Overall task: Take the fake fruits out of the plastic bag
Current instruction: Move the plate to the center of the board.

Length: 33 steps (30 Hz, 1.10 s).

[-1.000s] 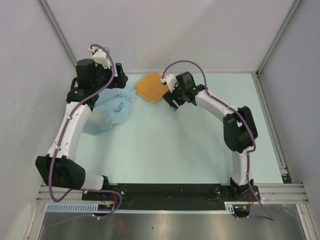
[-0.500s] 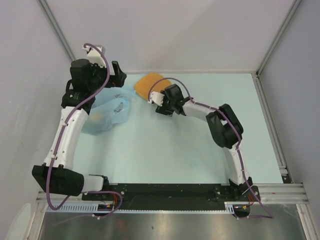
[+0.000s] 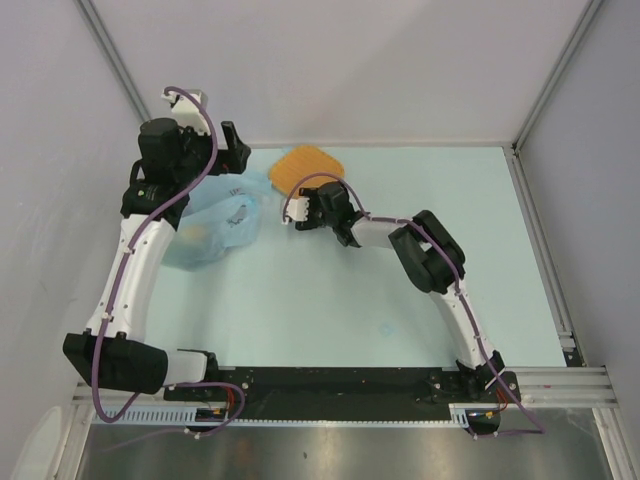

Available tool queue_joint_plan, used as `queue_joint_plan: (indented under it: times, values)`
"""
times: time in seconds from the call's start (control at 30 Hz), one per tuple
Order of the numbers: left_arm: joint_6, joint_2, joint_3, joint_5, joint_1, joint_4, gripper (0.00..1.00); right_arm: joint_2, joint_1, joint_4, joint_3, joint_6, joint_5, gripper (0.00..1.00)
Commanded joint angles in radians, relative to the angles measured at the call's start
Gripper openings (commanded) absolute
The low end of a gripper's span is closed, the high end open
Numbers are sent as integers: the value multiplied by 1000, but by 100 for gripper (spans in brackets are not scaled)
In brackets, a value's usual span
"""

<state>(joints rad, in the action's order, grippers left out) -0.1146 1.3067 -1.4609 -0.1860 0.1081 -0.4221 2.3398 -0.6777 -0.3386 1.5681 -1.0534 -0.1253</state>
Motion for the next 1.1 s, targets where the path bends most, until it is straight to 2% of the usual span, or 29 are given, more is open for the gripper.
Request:
queue_joint_plan:
  times: [0.0, 0.03, 0.13, 0.17, 0.3, 0.33, 0.4, 0.43, 0.47, 0.6, 0.73, 0.8, 0.83, 0.9, 0.93, 0.97, 1.07]
  values:
    - [-22, -35, -21, 5, -4, 22, 100, 79, 12, -62, 43, -69, 3, 69]
    - [-23, -35, -19, 8, -2, 22, 100, 101, 15, -66, 52, -72, 13, 69]
    - [-39, -35, -7, 26, -2, 29, 100, 136, 24, -115, 82, -92, 33, 60]
    - [-49, -37, 0, 26, -2, 37, 100, 156, 29, -119, 92, -97, 32, 54]
    - [-60, -24, 5, 3, -4, 46, 100, 158, 36, -106, 83, -135, 18, 46]
    - [-63, -17, 5, 0, -5, 49, 100, 153, 38, -100, 75, -151, 19, 36]
    - [-68, -9, 4, -1, -4, 52, 100, 138, 46, -88, 43, -166, 26, 23]
    - [-71, -3, 4, -7, -4, 58, 100, 135, 46, -88, 32, -177, 32, 9]
    - [-74, 0, 2, -9, -5, 59, 100, 124, 49, -92, 17, -177, 42, 2]
    - [-76, 17, -6, -23, -4, 59, 100, 54, 53, -97, -78, -165, 110, 0]
    - [-77, 34, 2, -29, -4, 65, 100, -91, 52, -57, -283, -139, 101, 0]
    - [-83, 46, 1, -44, -4, 66, 100, -166, 47, 59, -338, -117, 70, 0]
    - [-85, 49, 1, -49, -4, 69, 100, -244, 41, 172, -358, -112, 55, 0]
    - [-89, 58, -1, -59, -4, 74, 100, -321, 38, 275, -427, -96, -2, 0]
    - [-91, 62, -3, -63, -4, 77, 99, -411, 35, 321, -459, -96, -26, 0]
    - [-94, 66, -1, -64, -4, 82, 99, -451, 30, 417, -523, -102, -48, 0]
    - [-105, 83, -1, -72, -4, 91, 99, -635, 9, 545, -679, -131, -118, 0]
